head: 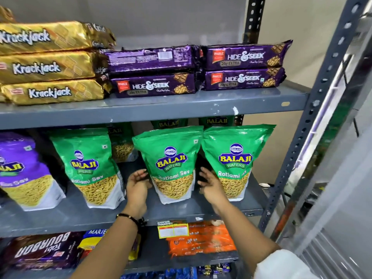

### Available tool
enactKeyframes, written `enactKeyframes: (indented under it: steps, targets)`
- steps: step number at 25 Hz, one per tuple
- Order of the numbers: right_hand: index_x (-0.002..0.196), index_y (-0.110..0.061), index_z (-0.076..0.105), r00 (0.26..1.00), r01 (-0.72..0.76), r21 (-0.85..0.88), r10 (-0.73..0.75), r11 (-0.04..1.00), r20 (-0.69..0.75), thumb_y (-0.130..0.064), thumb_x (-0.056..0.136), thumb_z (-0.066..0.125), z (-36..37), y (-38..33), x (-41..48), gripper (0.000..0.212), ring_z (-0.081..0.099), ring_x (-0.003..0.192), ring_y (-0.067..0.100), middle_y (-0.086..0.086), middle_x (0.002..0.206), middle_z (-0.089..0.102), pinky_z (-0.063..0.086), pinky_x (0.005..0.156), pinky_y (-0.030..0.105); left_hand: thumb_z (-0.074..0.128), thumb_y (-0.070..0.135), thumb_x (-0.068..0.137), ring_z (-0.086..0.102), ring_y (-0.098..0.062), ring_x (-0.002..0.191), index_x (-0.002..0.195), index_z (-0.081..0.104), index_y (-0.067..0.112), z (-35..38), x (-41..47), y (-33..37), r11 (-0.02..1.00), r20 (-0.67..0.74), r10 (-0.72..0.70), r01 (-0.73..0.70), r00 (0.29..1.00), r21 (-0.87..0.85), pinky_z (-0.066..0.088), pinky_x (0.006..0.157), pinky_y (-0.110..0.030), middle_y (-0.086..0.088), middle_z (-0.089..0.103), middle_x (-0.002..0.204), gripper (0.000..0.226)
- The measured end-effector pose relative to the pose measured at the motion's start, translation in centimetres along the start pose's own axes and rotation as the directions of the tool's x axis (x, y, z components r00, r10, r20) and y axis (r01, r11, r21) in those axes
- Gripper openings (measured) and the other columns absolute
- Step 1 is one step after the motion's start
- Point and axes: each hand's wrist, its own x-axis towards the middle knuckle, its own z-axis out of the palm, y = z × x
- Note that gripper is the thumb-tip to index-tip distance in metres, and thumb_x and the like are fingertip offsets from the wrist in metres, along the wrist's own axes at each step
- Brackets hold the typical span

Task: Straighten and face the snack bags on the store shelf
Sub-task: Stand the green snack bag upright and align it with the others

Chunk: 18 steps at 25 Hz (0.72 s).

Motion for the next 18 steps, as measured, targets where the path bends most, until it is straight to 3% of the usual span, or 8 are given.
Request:
enactKeyframes:
  steps: [4,7,10,15,18]
  targets:
    - [0.138,-0.024,0.029,0.994,-0.055,-0.056,0.06,0.997,0.086,0.028,0.073,0.029,1.0,0.2,1.3,0.084,0.04,0.126,0.022,0.002,0.147,0.034,0.04,0.068,0.025,0.033,-0.028,0.067,0.053,-0.025,0.112,0.122,0.05,0.012,-0.3,0.1,-0.7,0.99,0.306,-0.102,0.065,0.946,0.128,0.046,0.086,-0.043,-0.003,0.06,0.113,0.07]
    - [0.139,-0.02,0.029,0.992,-0.046,-0.041,0.05,0.998,0.113,0.033,0.068,0.023,1.6,1.0,1.2,0.088,0.031,0.137,0.023,0.008,0.148,0.034,0.039,0.078,0.023,0.037,-0.03,0.069,0.045,-0.017,0.117,0.139,0.031,0.012,-0.7,0.1,-0.3,0.979,0.341,-0.106,0.039,0.934,0.198,0.042,0.093,-0.04,0.004,0.046,0.127,0.083]
    - [0.138,-0.018,0.03,0.993,-0.049,-0.086,0.058,0.995,0.106,0.033,0.068,0.021,2.4,1.5,0.6,0.087,0.036,0.134,0.023,0.007,0.146,0.036,0.034,0.077,0.014,0.036,-0.031,0.07,0.042,-0.02,0.127,0.143,0.023,0.019,-1.9,0.7,-0.1,0.968,0.392,-0.135,0.037,0.91,0.247,0.04,0.099,-0.045,0.001,0.04,0.143,0.089]
    - [0.138,-0.019,0.029,0.994,-0.035,-0.14,0.049,0.989,0.093,0.032,0.069,0.018,3.4,2.5,-0.6,0.086,0.039,0.131,0.021,-0.002,0.138,0.04,0.044,0.083,0.021,0.034,-0.028,0.075,0.036,-0.024,0.135,0.144,0.02,0.024,-4.2,2.4,-0.5,0.942,0.403,-0.185,0.044,0.896,0.332,0.044,0.081,-0.036,0.0,0.025,0.154,0.088]
    - [0.139,-0.017,0.027,0.997,-0.037,-0.126,0.045,0.991,0.062,0.031,0.072,0.018,3.8,2.5,-0.8,0.083,0.037,0.132,0.022,0.008,0.146,0.036,0.037,0.073,0.004,0.032,-0.03,0.073,0.036,-0.027,0.134,0.143,0.022,0.023,-4.8,2.0,-0.7,0.937,0.42,-0.19,0.036,0.888,0.347,0.044,0.075,-0.031,-0.002,0.023,0.154,0.089]
